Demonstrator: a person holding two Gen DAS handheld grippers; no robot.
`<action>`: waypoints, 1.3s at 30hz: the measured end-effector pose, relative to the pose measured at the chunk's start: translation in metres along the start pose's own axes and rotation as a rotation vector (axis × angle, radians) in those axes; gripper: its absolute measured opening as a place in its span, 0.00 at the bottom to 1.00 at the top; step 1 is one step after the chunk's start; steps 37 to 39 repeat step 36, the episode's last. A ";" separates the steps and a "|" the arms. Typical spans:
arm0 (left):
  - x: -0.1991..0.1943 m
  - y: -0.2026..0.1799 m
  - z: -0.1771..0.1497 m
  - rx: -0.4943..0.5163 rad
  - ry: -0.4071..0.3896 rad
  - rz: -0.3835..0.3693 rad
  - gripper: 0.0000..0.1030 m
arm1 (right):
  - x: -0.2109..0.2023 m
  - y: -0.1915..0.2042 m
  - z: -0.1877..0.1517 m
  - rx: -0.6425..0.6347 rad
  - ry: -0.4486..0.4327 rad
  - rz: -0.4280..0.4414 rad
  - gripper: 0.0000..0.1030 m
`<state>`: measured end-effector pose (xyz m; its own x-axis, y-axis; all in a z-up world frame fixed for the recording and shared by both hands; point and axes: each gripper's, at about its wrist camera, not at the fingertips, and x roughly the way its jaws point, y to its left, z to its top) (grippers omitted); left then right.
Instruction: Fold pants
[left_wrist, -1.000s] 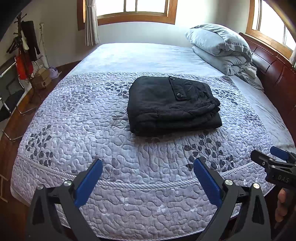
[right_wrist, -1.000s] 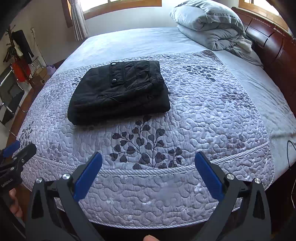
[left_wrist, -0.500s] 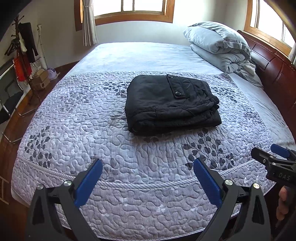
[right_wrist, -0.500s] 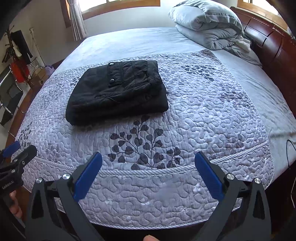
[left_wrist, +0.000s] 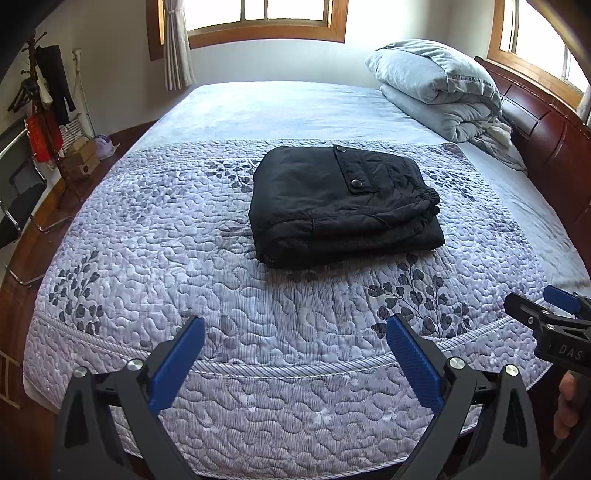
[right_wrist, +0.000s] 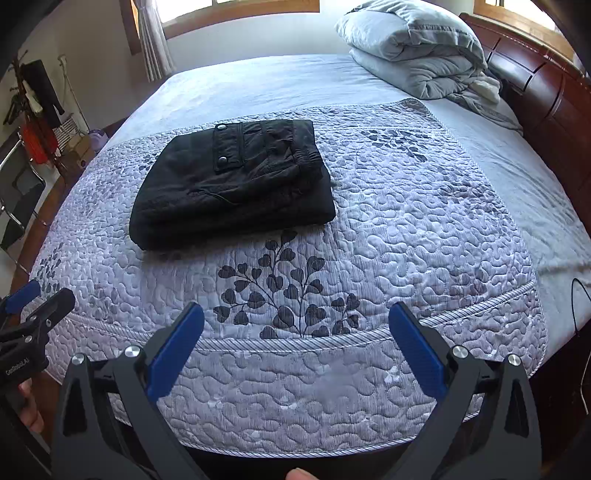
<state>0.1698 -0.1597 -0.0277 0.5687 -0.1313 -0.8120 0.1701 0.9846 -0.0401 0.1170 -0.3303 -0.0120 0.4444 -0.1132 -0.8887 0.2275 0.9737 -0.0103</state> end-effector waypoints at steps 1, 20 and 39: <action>0.000 0.000 0.000 -0.001 0.002 -0.001 0.96 | 0.001 0.000 0.000 0.000 0.000 0.001 0.97; 0.002 0.004 0.001 -0.018 0.005 -0.035 0.96 | 0.004 0.000 0.001 -0.006 0.007 0.002 0.97; 0.003 0.009 0.002 -0.042 0.013 -0.034 0.96 | 0.009 -0.002 0.002 -0.004 0.016 -0.002 0.97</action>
